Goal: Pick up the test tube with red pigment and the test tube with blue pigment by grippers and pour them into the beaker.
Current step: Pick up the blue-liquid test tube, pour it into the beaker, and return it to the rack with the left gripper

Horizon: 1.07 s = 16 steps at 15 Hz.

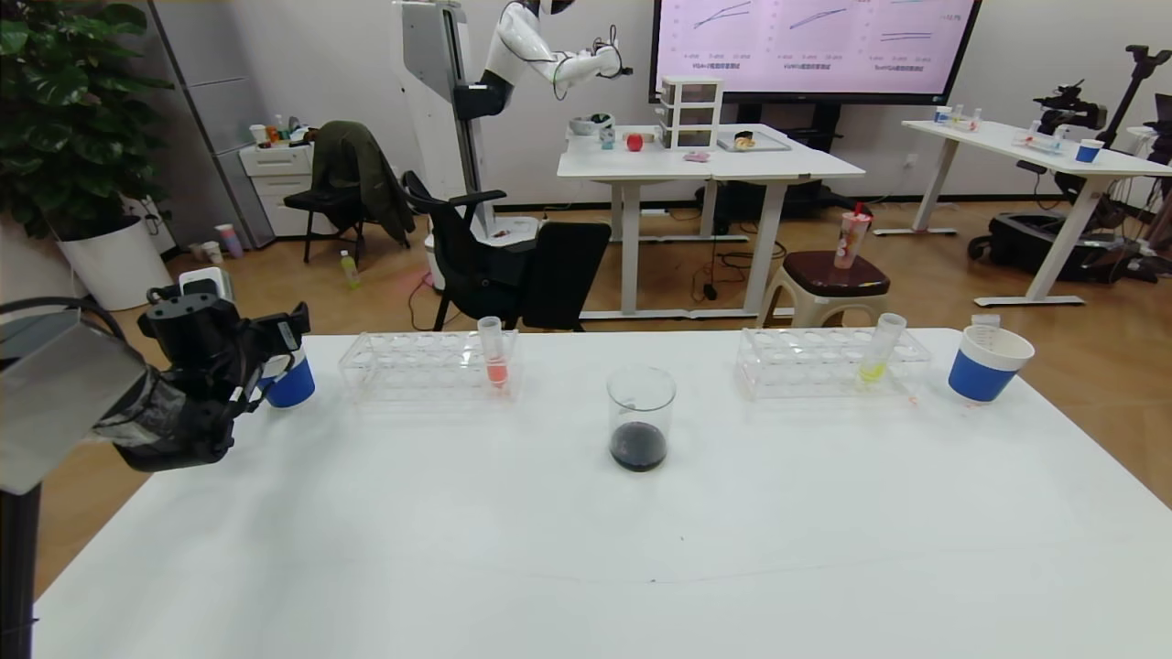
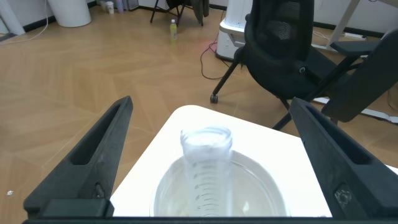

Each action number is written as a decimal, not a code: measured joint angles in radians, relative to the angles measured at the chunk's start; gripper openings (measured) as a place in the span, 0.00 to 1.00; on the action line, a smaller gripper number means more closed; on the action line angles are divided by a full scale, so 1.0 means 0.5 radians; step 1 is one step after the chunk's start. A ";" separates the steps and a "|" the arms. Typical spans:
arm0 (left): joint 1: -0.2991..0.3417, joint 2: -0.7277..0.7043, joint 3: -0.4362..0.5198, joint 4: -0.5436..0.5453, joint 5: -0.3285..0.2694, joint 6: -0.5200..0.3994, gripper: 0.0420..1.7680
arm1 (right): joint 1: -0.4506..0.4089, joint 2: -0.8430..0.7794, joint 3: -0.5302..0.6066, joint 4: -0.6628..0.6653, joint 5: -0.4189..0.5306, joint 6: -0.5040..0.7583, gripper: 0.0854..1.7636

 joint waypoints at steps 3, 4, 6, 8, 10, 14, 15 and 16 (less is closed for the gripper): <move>-0.066 -0.074 0.019 -0.040 0.003 -0.011 0.99 | 0.001 0.000 0.000 0.000 0.000 0.000 0.98; -0.142 -0.124 0.036 -0.038 0.001 -0.013 0.99 | 0.000 0.000 0.000 -0.001 0.001 0.000 0.98; -0.318 -0.221 0.051 0.041 -0.003 -0.013 0.99 | 0.000 0.000 0.000 0.000 0.000 0.000 0.98; -0.485 -0.315 0.051 0.140 -0.008 -0.008 0.99 | 0.000 0.000 0.000 0.000 0.000 0.000 0.98; -0.600 -0.409 0.049 0.216 -0.012 0.000 0.99 | 0.000 0.000 0.000 0.000 0.000 0.000 0.98; -0.706 -0.734 0.113 0.364 -0.011 0.133 0.99 | 0.000 0.000 0.000 0.000 0.000 0.000 0.98; -0.716 -0.846 0.165 0.385 -0.011 0.201 0.99 | 0.000 0.000 0.000 0.001 0.000 0.000 0.98; -0.724 -0.982 0.236 0.421 -0.010 0.265 0.99 | 0.001 0.000 0.000 0.000 0.000 0.000 0.98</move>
